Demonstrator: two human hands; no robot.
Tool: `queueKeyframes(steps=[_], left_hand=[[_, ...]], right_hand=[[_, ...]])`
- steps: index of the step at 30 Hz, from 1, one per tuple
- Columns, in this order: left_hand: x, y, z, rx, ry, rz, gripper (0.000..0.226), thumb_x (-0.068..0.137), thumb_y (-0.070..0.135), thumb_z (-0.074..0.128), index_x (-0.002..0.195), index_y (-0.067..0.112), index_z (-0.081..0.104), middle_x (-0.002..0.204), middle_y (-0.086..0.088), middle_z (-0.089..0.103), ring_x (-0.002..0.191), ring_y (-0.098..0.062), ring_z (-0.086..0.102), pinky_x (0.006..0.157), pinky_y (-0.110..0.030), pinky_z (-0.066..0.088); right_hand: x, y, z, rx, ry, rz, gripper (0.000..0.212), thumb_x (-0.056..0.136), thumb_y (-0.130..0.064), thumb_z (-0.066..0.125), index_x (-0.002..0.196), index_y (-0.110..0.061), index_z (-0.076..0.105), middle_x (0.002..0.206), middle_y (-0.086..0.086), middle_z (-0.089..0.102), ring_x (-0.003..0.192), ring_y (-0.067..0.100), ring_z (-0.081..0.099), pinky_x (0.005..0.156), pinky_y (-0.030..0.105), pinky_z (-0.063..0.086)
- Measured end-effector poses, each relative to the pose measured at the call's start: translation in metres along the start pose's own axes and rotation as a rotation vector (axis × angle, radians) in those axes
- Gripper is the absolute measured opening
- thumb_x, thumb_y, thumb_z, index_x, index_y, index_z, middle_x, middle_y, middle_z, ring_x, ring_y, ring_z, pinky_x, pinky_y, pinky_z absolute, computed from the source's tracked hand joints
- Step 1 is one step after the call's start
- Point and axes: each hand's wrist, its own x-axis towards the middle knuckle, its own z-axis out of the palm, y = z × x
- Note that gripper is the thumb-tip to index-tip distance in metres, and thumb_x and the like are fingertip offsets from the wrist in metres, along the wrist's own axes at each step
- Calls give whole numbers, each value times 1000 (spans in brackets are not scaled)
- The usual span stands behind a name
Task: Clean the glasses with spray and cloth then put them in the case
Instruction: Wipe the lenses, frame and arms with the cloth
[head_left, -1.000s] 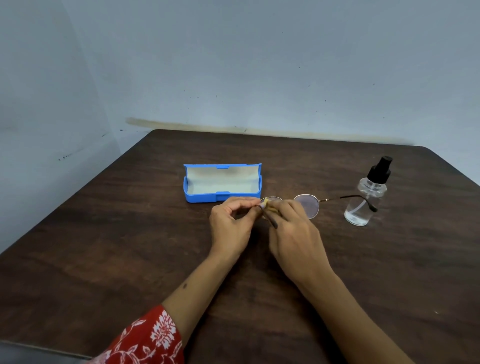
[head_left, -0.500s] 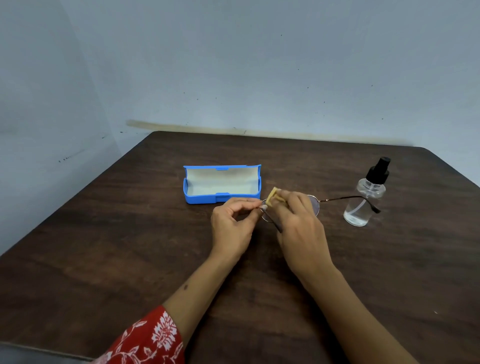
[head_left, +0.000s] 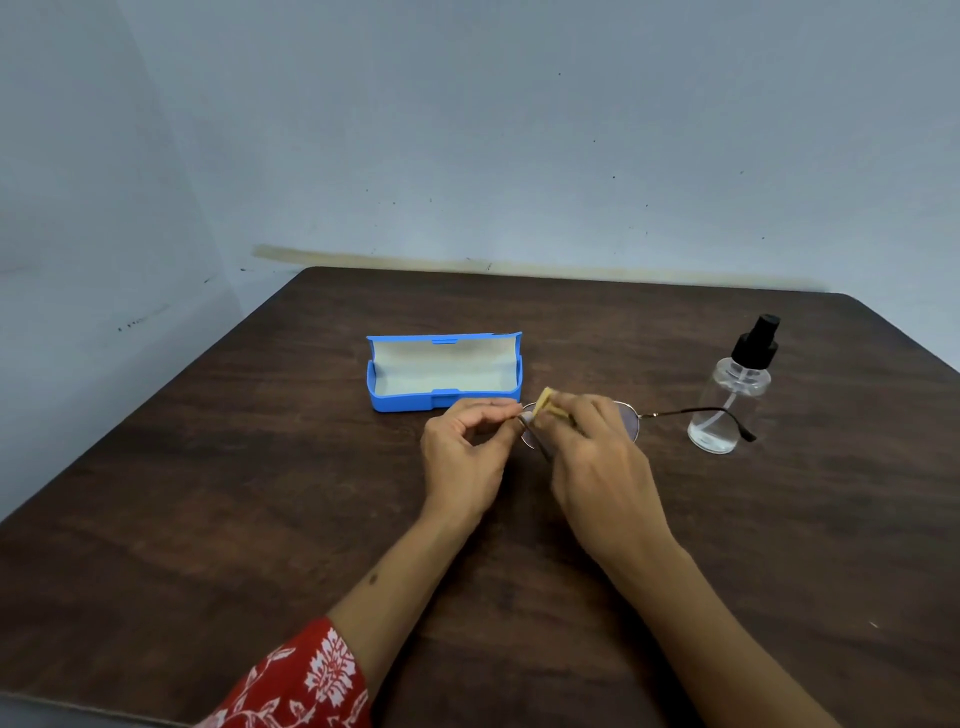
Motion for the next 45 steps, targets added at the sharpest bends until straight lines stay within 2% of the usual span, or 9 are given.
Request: queueKeyframes(steps=[3,7,9,13,18,23,34,39,45], left_hand=[[1,-3,-1,-7,13,-23,23,72,1,77,78,22,73,88,-1,71,85,-9,68,82,-25,54],[2,-4,-1,-28,14,-28,19,72,0,77,80,18,73,88,-3,71,83,-10,69,80,-24,55],[2,-5,-1,-49,11,-50,16,73,-2,75,83,11,74,90,-4,71,85,-13,69,81,-28,55],[2,-6,0,-168,14,-149,15,74,-8,71,83,3,72,94,-10,70,80,-13,70,70,-26,57],[1,-5,0,-159,23,-138,18,74,-7,72,76,11,72,94,-4,69,80,-6,68,80,-32,57],[4,-7,1,-194,58,-129,26,72,-8,74,72,18,73,98,-1,68,92,-23,69,80,-36,57],[9,-12,-3,-75,152,-54,31,72,-1,76,69,29,72,106,-1,66,91,-15,68,81,-32,56],[10,-11,-5,-51,186,-36,20,73,1,76,76,21,73,105,2,64,93,-19,67,86,-43,55],[8,-8,-2,-132,86,-55,22,73,1,76,75,23,74,107,1,63,95,-23,67,89,-48,53]], right_hand=[[-7,-7,2,39,-13,-93,37,77,-5,42,98,-3,72,94,7,69,85,27,65,54,26,54],[2,-1,0,3,-46,7,31,68,4,72,98,-4,71,101,8,69,91,27,65,54,25,52],[4,1,0,-50,-30,14,33,63,5,73,95,-3,72,101,8,69,91,26,65,54,23,51],[4,-1,2,-96,12,-67,41,74,-7,37,94,-4,72,100,8,70,97,19,55,62,22,53],[-3,-7,6,-1,-67,-43,37,62,10,69,97,-2,72,95,10,69,86,28,65,53,26,54],[-5,-5,4,8,-72,-9,35,62,9,72,94,-4,72,89,7,69,82,27,65,52,27,54],[-7,-5,5,187,-159,-17,31,76,4,57,102,-8,71,102,6,67,96,29,59,78,37,53],[-7,20,-1,204,-16,340,20,78,-5,59,86,-16,73,97,-1,70,95,21,58,77,25,38],[-4,48,1,208,25,601,27,84,-2,49,97,-10,71,108,7,65,102,25,56,81,27,39]])
